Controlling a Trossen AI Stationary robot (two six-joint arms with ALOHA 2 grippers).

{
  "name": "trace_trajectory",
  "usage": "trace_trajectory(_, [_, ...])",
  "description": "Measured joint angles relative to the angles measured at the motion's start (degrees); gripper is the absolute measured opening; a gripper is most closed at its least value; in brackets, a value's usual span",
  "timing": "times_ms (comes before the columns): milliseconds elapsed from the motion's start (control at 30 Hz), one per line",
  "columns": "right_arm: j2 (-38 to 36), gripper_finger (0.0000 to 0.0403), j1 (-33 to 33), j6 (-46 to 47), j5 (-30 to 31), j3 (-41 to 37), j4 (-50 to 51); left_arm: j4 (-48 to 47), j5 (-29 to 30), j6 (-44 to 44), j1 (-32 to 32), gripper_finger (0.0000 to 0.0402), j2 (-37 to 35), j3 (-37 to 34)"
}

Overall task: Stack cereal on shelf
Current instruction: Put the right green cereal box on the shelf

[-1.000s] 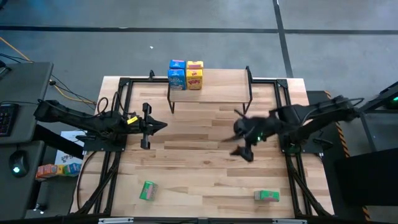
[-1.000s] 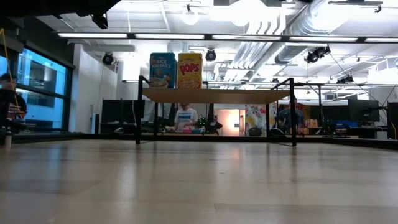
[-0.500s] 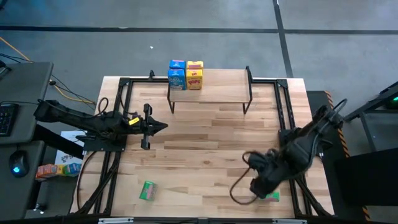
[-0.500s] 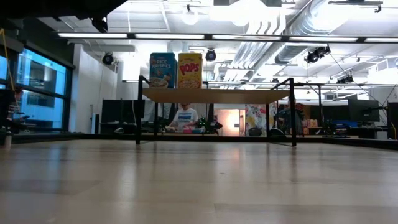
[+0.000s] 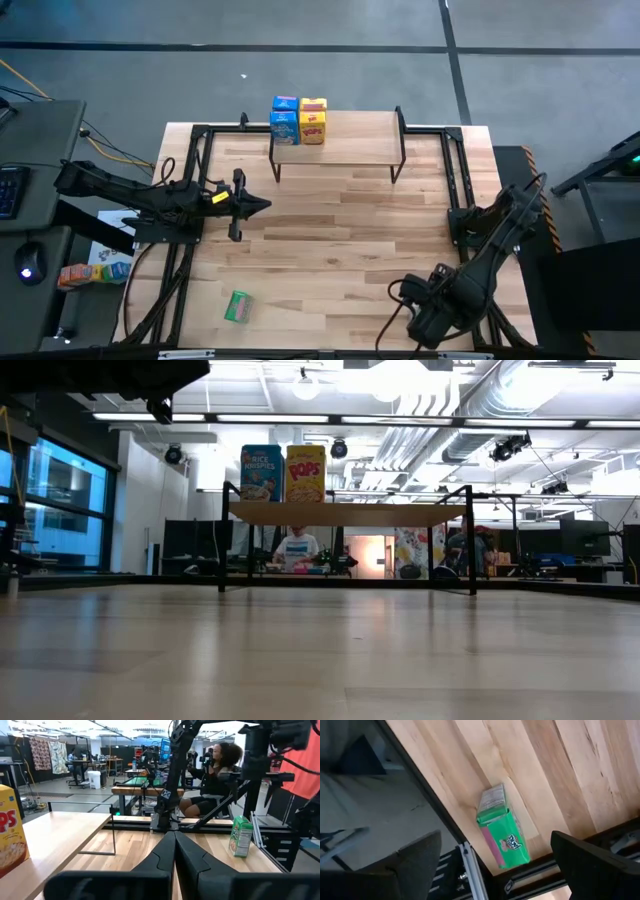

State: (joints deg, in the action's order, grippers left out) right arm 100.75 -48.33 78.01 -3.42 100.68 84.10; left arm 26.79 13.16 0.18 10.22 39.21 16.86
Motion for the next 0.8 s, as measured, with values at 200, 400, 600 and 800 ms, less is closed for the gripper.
trace_trajectory(200, [2.99, 0.0354, -0.53, -2.43, -2.92, 0.00, 0.52, 0.02, 1.91, 2.45, -0.07, 0.0000, 0.00, 0.00])
trace_trajectory(400, [5.71, 0.0353, -1.83, -3.51, -5.61, 0.00, 2.24, 0.00, 2.56, 2.49, -0.07, 0.0000, -0.01, 0.00])
trace_trajectory(600, [7.28, 0.0353, -2.94, -4.97, -6.39, -1.19, 2.12, -0.02, 2.52, 2.25, -0.07, 0.0000, -0.01, 0.00])
trace_trajectory(800, [7.35, 0.0353, -3.85, -6.13, -9.03, -5.98, 1.60, -0.15, 2.45, 2.01, -0.07, 0.0000, -0.01, 0.00])
